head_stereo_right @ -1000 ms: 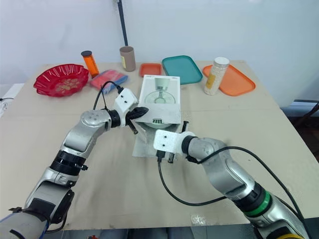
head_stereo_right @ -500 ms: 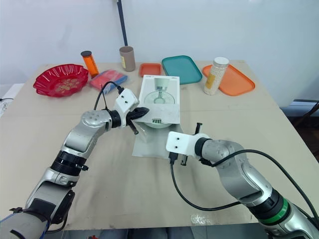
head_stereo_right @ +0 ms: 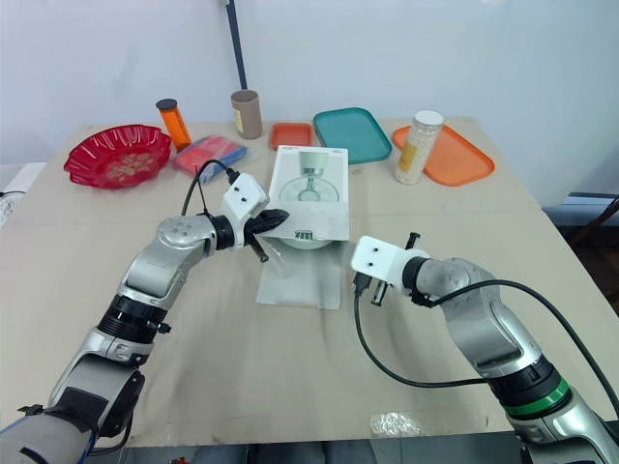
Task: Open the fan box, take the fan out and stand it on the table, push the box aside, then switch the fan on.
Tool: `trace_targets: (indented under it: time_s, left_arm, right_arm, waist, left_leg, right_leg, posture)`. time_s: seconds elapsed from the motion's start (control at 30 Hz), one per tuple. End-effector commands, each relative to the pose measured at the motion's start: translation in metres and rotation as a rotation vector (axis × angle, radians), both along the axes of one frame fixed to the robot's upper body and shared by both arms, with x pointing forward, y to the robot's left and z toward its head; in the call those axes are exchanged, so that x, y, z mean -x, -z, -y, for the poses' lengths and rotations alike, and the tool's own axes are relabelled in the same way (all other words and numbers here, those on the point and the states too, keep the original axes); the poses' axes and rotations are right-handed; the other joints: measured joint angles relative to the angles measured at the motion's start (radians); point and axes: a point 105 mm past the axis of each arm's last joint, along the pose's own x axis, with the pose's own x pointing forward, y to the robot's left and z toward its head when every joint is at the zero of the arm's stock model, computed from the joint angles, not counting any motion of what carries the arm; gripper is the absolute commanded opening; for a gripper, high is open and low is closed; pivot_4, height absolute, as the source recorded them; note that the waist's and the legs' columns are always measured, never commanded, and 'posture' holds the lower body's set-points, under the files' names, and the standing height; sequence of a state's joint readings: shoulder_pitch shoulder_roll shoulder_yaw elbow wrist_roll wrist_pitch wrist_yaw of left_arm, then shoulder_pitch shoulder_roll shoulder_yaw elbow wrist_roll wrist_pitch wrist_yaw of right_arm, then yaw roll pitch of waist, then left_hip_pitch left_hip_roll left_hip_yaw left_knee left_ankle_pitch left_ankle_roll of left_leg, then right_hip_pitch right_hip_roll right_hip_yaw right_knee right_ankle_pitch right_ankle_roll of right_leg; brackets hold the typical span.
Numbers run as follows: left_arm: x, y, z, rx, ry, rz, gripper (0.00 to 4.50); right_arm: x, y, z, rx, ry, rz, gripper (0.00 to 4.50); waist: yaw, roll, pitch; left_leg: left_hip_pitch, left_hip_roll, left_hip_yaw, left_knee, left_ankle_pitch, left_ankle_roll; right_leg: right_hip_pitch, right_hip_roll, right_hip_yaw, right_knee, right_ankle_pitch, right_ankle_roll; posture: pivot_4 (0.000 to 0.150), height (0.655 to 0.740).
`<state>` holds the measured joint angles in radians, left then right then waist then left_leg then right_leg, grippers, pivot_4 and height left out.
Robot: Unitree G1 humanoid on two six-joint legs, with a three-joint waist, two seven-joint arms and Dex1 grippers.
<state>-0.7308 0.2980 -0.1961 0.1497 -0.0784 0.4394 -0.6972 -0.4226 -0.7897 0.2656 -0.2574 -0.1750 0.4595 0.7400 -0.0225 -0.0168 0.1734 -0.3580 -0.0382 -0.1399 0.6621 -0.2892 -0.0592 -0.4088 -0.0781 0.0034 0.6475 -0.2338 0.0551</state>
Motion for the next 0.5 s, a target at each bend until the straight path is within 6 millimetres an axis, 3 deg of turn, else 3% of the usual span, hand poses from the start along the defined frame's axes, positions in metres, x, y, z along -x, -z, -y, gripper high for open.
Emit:
trace_targets:
  time_s: [0.03, 0.5]
  left_arm:
    - [0.001, -0.001, -0.002, 0.000, -0.002, 0.002, 0.00]
    - [0.003, 0.000, -0.002, -0.004, 0.002, 0.000, 0.00]
  right_arm:
    - [-0.011, -0.017, -0.008, -0.017, -0.018, 0.093, 0.16]
    - [-0.017, -0.022, -0.031, -0.112, -0.075, 0.137, 0.16]
  waist:
    - [0.000, 0.000, 0.000]
    - [-0.001, 0.000, 0.000]
  left_leg:
    - [0.000, 0.000, 0.000, 0.000, 0.000, 0.000]
    - [0.000, 0.000, 0.000, 0.000, 0.000, 0.000]
  right_leg:
    - [0.000, 0.000, 0.000, 0.000, 0.000, 0.000]
    - [0.000, 0.000, 0.000, 0.000, 0.000, 0.000]
  posture:
    - [0.150, 0.7400]
    - [0.150, 0.7400]
